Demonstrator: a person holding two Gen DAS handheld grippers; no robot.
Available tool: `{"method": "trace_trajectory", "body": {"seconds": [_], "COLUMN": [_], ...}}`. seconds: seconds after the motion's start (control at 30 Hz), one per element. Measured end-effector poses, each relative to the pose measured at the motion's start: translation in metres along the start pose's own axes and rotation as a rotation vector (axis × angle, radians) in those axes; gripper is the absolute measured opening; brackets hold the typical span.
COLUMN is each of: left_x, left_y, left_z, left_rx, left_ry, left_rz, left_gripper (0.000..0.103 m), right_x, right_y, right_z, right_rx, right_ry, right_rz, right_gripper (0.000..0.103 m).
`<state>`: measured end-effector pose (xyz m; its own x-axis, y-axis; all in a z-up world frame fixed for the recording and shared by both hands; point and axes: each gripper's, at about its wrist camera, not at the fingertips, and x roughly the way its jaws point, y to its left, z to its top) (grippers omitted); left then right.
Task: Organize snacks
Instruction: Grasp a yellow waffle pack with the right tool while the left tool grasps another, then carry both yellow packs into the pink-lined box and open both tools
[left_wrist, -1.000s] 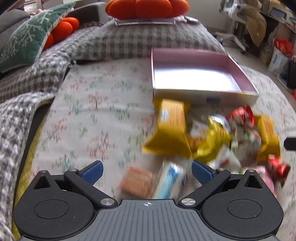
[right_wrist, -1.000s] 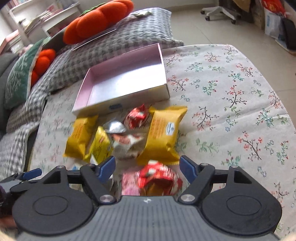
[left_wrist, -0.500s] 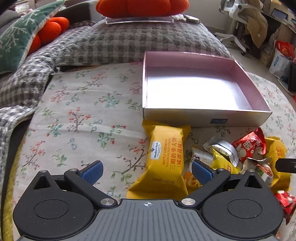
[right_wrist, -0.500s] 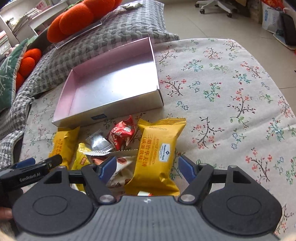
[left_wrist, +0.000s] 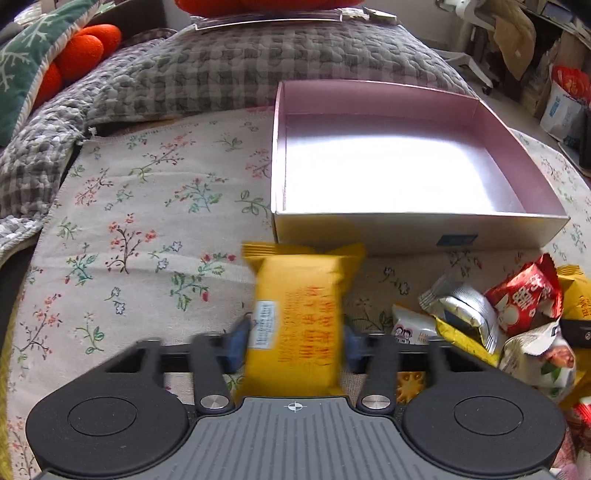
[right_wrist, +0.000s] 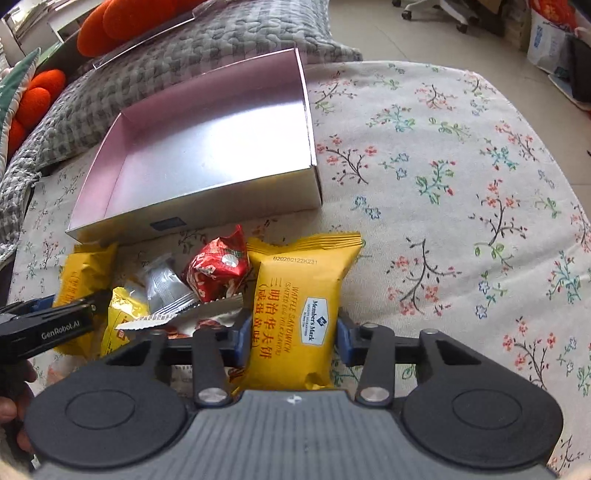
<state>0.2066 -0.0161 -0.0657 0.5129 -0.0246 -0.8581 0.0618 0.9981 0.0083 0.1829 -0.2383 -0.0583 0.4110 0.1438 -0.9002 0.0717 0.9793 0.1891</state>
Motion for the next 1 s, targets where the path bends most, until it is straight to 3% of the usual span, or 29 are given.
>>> {"method": "trace_trajectory", "body": {"seconds": [0.17, 0.47, 0.57, 0.77, 1.0], "left_x": [-0.01, -0.024, -0.034, -0.046, -0.028], "left_y": [0.006, 0.02, 0.02, 0.018, 0.028], "left_z": [0.005, 0.014, 0.02, 0.046, 0.077], "left_rx": [-0.038, -0.11, -0.131, -0.183, -0.285], "left_ry": [-0.02, -0.032, -0.074, -0.156, -0.214], "left_rz": [-0.035, -0.062, -0.057, -0.088, -0.159], "left_gripper": [0.039, 0.039, 0.038, 0.038, 0.038], "right_x": [-0.018, -0.018, -0.026, -0.038, -0.022], "right_y": [-0.001, -0.009, -0.011, -0.003, 0.0], "right_z": [0.002, 0.006, 0.01, 0.027, 0.063], "right_rx": [-0.009, 0.002, 0.002, -0.007, 0.021], "right_ry": [-0.051, -0.068, -0.11, -0.206, -0.262], "right_rz": [0.015, -0.008, -0.024, 0.03, 0.05], "right_gripper": [0.038, 0.038, 0.038, 0.038, 0.038]}}
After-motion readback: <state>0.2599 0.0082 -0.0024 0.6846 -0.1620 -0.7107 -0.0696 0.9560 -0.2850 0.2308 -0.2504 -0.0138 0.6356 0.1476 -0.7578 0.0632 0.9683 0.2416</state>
